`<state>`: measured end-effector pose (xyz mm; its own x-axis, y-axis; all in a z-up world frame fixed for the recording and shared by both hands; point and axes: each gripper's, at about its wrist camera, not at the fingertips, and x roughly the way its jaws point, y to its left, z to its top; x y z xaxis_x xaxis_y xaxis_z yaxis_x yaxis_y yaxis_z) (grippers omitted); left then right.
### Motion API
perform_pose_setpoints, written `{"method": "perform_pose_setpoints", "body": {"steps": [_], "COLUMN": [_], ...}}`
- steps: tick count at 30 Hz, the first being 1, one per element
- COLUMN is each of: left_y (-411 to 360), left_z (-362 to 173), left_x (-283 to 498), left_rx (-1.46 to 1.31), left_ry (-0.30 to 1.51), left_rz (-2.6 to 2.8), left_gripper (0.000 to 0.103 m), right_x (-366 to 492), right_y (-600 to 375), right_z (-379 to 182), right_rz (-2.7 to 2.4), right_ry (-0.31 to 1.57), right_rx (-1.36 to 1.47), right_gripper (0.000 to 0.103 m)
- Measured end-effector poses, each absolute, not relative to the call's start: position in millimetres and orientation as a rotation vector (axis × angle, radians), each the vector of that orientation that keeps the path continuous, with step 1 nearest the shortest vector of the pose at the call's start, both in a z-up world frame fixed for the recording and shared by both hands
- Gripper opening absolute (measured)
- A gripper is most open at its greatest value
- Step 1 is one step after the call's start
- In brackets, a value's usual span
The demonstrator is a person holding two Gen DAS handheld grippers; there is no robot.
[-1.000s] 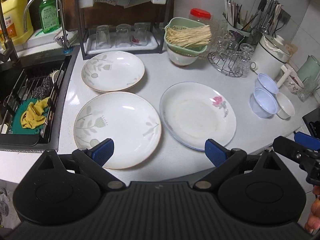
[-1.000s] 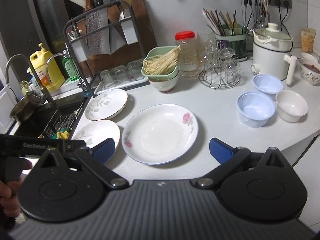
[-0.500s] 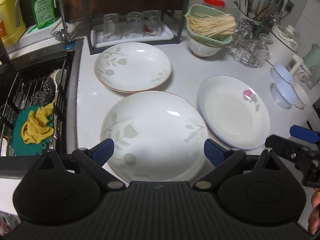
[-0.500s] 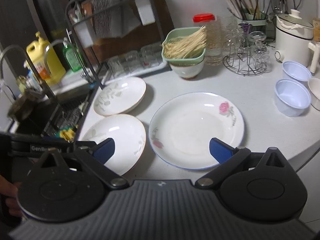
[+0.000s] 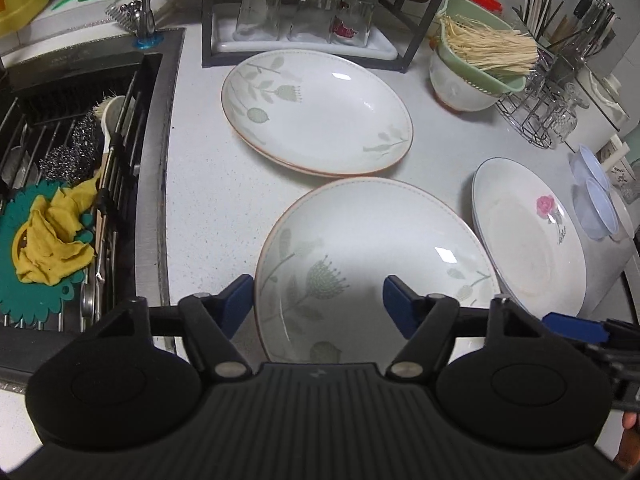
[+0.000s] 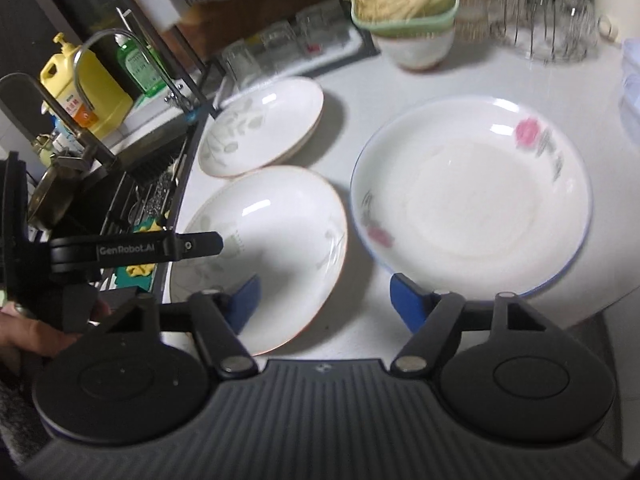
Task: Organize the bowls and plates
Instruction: 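Close the left gripper on the leaf plate rim while the right gripper closes beside it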
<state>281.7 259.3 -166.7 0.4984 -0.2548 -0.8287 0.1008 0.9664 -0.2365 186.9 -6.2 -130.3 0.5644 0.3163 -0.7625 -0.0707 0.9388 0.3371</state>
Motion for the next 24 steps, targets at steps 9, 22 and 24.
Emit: {"method": "perform_pose_setpoints", "body": {"steps": [9, 22, 24], "left_y": [274.3, 282.3, 286.5], "left_z": [-182.6, -193.2, -194.8], "left_x": [293.6, 315.3, 318.9], "left_rx": [-0.195, -0.208, -0.247], "left_ry": [1.037, 1.08, 1.093], "left_rz": [-0.272, -0.362, -0.378], "left_gripper": [0.049, 0.041, 0.041], "right_x": [209.3, 231.7, 234.5], "right_y": [6.1, 9.8, 6.0], "right_z": [-143.5, -164.6, -166.6], "right_rz": [0.194, 0.15, 0.152], "right_ry": [0.994, 1.08, 1.08], "right_rx": [0.32, 0.33, 0.363], "right_gripper": [0.035, 0.021, 0.02]}}
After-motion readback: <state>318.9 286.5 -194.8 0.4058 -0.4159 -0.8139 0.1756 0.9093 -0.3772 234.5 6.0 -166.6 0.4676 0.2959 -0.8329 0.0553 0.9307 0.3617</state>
